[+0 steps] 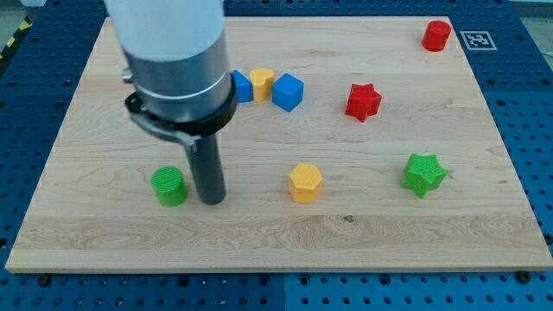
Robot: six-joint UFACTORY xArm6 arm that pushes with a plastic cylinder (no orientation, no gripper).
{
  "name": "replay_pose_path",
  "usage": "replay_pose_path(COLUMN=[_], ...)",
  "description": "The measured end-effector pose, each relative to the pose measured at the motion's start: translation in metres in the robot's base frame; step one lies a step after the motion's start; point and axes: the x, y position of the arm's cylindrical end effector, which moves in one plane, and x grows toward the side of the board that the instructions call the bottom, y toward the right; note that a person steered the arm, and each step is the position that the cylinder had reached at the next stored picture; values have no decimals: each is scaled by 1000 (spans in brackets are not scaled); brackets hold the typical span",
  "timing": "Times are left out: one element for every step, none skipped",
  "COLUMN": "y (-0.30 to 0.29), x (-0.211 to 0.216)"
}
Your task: Slide green circle a bit up
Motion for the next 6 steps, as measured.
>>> replay_pose_path(y=[-35, -70, -74, -100, -91, -73], x=[6, 5, -1, -1, -10, -10])
